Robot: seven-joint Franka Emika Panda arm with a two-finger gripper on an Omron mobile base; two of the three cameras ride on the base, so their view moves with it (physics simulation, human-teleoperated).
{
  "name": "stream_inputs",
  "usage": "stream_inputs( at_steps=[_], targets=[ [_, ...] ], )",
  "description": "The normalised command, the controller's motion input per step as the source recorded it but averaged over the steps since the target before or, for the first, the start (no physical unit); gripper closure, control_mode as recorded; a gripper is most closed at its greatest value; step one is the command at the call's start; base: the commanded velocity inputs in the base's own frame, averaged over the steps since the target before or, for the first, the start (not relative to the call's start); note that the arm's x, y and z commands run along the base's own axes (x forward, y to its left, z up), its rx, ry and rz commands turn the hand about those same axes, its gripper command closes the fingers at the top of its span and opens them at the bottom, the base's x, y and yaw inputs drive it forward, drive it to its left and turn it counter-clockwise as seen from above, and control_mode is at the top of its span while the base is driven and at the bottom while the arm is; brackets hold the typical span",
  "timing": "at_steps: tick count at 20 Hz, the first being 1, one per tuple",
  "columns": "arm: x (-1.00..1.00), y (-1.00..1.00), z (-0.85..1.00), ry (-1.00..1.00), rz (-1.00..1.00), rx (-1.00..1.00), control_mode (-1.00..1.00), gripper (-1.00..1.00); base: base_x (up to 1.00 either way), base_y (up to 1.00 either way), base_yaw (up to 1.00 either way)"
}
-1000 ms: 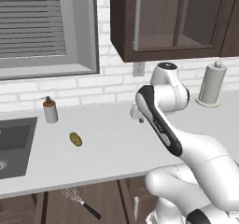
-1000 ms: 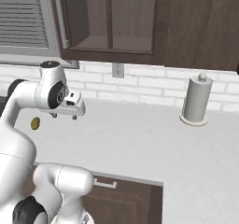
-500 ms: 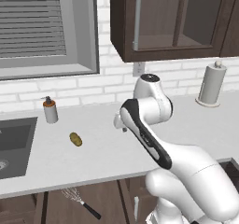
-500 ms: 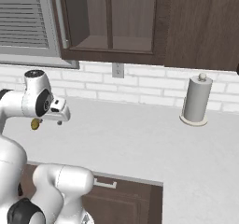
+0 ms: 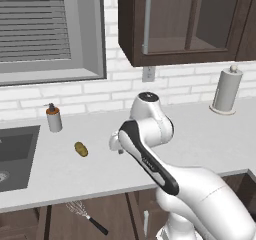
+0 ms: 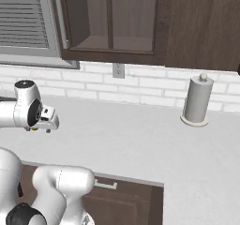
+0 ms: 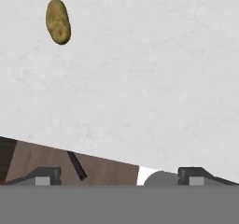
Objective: Pick the whisk from the drawer and place it on the counter.
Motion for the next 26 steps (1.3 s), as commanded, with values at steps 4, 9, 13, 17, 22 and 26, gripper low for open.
stream_inputs(
  at_steps=[4, 9, 13, 17, 22, 26],
  targets=[
    [-0.29, 0.44, -0.31, 0.0, 0.06, 0.06, -1.0, -1.0, 0.0, 0.0, 0.0],
    [-0.35, 0.37, -0.33, 0.0, 0.08, 0.07, -1.0, -1.0, 0.0, 0.0, 0.0],
    [-0.49, 0.15, -0.11, 0.0, 0.07, 0.05, -1.0, -1.0, 0.0, 0.0, 0.0],
    [-0.62, 0.0, 0.0, 0.0, 0.03, 0.01, -1.0, -1.0, 0.0, 0.0, 0.0],
    [-0.56, 0.1, -0.09, 0.0, 0.03, 0.0, -1.0, -1.0, 0.0, 0.0, 0.0],
    [-0.37, 0.24, -0.18, 0.0, 0.03, 0.0, -1.0, -1.0, 0.0, 0.0, 0.0]
  ],
)
